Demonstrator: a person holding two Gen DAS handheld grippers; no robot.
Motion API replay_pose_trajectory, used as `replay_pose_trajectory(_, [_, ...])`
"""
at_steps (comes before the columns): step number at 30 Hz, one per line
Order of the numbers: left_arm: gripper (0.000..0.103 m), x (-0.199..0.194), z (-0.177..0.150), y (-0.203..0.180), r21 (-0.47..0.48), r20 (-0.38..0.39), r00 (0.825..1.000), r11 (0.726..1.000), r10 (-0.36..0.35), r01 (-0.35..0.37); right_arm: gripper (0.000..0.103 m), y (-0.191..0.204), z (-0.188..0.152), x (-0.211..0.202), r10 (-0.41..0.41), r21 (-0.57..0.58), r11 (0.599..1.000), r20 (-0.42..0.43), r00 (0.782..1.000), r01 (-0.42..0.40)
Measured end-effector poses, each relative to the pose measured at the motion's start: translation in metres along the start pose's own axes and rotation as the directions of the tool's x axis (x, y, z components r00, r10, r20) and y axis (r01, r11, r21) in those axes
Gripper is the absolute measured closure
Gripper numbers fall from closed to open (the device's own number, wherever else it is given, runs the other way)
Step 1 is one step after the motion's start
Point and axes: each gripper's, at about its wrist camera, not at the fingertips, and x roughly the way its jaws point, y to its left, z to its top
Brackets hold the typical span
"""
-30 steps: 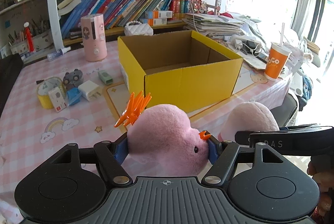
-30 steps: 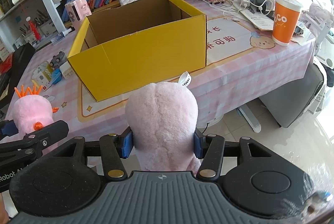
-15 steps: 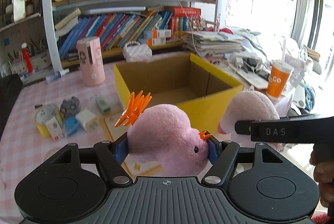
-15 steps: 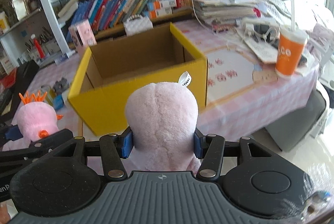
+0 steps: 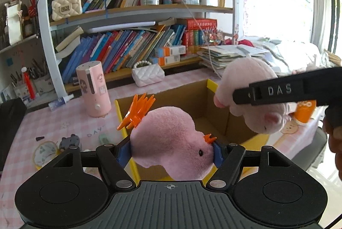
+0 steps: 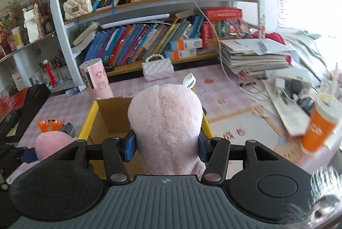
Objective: Organize objects
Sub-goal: 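Lower the pink pig into the box with the right tool while the left tool lowers the chick in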
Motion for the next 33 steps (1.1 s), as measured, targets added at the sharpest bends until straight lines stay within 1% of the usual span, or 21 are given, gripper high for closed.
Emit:
replay_pose_trajectory(8, [0.031,0.045,0.010,-0.013,0.007,-0.061,0.996,0.998,0.064,-0.063,0.052,-0.013,0.024,0.048,0.088,-0.069,0.993,-0.065,0.994,-0.093])
replay_pose_trajectory(12, [0.031,0.066,0.012,-0.017,0.017,-0.104,0.990,0.995,0.097,-0.095,0.052,-0.013,0.030,0.074,0.142,-0.105,0.982,-0.131,0.981,-0.157])
replay_pose_trajectory(17, [0.031,0.088,0.013,-0.019,0.027,-0.153,0.980,0.992,0.130,-0.127,0.052,-0.010,0.033,0.104,0.176,-0.161,0.965,-0.193,0.965,-0.208])
replay_pose_trajectory(26, [0.031,0.113,0.011,-0.018,0.016,-0.237,0.960,0.989,0.148,-0.148,0.052,0.007,0.031,0.152,0.202,-0.273,0.917,-0.310,0.929,-0.291])
replay_pose_trajectory(33, [0.031,0.123,0.012,-0.020,0.038,-0.259,0.952,0.987,0.161,-0.157,0.051,0.017,0.025,0.181,0.191,-0.311,0.892,-0.397,0.898,-0.327])
